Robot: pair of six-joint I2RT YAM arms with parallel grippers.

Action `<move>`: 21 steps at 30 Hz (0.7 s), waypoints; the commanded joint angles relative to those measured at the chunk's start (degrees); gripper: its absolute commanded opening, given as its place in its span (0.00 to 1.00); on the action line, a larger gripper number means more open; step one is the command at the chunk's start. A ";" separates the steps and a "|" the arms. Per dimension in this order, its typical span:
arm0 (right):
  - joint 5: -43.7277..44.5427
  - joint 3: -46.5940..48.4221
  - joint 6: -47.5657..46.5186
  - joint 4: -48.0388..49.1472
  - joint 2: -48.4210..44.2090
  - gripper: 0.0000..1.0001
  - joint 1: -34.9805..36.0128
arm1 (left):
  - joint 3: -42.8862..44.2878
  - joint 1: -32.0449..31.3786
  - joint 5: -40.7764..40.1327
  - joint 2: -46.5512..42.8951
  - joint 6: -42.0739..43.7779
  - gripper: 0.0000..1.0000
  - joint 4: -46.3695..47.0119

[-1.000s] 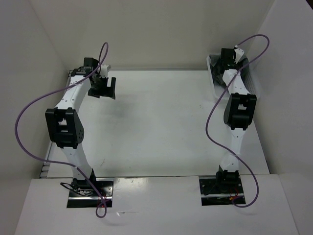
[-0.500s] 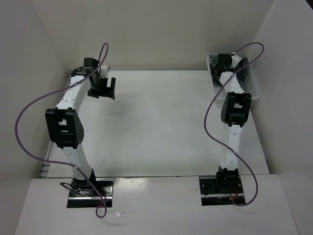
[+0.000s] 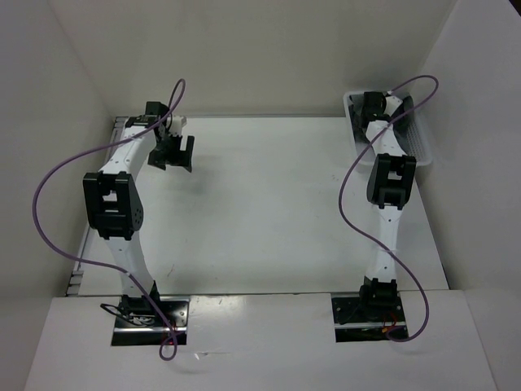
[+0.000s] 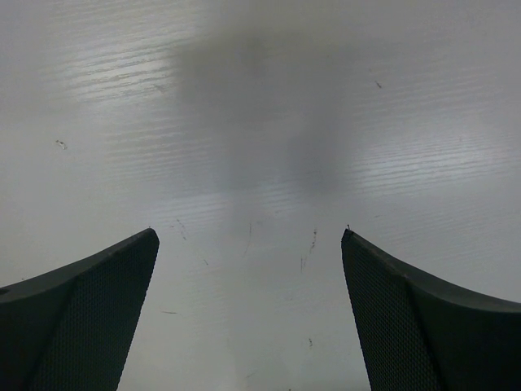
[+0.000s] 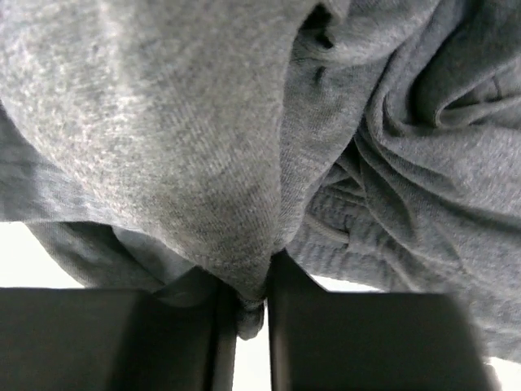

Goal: Fold and stack the shorts
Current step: Grab the shorts from the pile

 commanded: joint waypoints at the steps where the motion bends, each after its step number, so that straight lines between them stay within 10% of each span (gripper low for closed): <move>1: 1.35 -0.11 -0.51 0.03 -0.11 0.07 -0.26 | 3.17 -0.19 0.30 1.07 0.21 1.00 -0.31; 12: -10.25 3.22 -4.31 0.56 -11.70 0.00 1.67 | 6.33 -0.19 3.56 1.07 0.21 1.00 -0.31; 21: -1.57 -11.88 -2.62 3.89 -28.22 0.00 6.94 | 11.08 -0.19 7.33 0.46 0.21 1.00 5.31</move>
